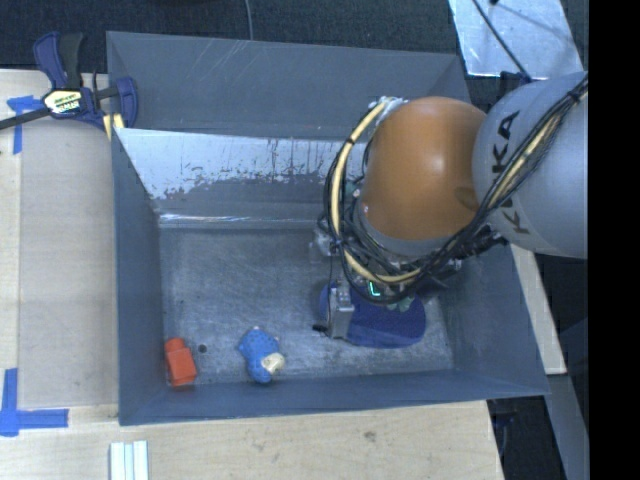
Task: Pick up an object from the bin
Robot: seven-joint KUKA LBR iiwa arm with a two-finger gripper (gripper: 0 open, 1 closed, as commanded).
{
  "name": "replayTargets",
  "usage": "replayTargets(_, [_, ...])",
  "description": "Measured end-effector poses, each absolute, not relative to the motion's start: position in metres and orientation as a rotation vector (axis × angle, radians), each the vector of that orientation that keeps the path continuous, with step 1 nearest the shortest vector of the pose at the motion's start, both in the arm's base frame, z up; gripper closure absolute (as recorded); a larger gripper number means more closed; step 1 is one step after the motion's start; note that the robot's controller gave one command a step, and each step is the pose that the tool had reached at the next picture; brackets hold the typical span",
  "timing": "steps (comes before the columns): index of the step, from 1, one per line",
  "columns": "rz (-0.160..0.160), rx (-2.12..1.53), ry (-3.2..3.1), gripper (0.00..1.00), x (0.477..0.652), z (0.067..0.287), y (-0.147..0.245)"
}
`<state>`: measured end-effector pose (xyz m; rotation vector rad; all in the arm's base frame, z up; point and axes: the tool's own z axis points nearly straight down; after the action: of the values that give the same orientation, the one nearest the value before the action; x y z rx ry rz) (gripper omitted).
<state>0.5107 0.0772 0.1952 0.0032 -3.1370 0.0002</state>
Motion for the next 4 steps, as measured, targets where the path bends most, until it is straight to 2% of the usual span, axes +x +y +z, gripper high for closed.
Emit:
replayTargets(1, [0.002,0.017,-3.137,0.00,0.513,0.066,0.047])
replayTargets(2, [-0.003,0.354,-3.122,0.00,0.493,0.084,0.123])
replayTargets(3, [0.001,0.637,-3.086,0.00,0.486,0.072,0.154])
replayTargets(4, [0.000,0.633,-3.082,1.00,0.484,0.071,0.153])
